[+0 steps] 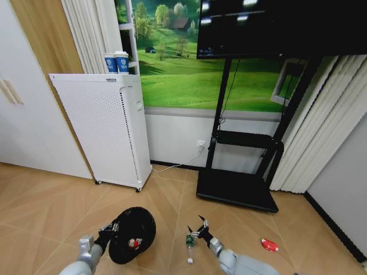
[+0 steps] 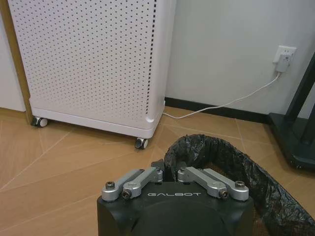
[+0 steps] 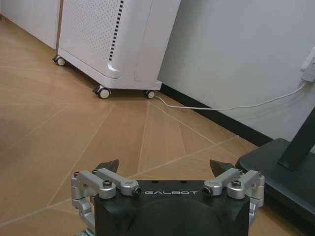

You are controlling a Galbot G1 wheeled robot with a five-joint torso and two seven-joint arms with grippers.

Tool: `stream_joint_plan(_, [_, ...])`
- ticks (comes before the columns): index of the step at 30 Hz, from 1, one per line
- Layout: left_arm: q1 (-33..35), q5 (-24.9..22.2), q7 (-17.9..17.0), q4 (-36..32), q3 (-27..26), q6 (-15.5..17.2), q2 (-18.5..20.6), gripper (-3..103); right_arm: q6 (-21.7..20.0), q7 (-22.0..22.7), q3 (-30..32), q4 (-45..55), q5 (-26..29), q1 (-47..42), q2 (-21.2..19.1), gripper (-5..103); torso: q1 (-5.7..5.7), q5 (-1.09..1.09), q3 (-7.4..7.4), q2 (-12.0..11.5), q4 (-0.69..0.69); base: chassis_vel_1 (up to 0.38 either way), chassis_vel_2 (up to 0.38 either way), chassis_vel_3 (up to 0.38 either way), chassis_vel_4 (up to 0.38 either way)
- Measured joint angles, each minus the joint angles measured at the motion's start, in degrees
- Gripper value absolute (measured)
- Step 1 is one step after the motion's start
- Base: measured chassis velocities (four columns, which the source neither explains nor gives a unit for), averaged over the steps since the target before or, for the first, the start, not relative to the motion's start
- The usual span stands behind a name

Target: Pick up the trash bin and place the garbage on the floor into it.

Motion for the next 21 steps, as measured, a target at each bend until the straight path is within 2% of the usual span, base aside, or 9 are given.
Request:
stream_joint_plan(7, [4.9,2.7,1.0,-0.1,-4.0,-0.6,-3.0,7,-1.2,1.8,-2.7,0.0,-0.3,-0.3,-1.0,100,0.0,0.0,0.0,0.0,0.01,0.0,0.0,0.0,0.0])
stream_joint_plan(13, [6.6,3.9,1.7,0.2,-5.4,-1.2,-4.5,7,-3.4,4.8,-5.5,1.1,2.3,-1.5,-1.3,100,0.0,0.0,0.0,0.0,0.0,0.0,0.0,0.0,0.0])
stream_joint_plan(21, [7.2,4.9,1.9,0.6,-5.3,-1.6,-5.8,7,-5.2,7.4,-7.8,1.1,3.6,-4.3,1.4,100,0.01,0.01,0.01,0.0,0.0,0.0,0.0,0.0,0.0])
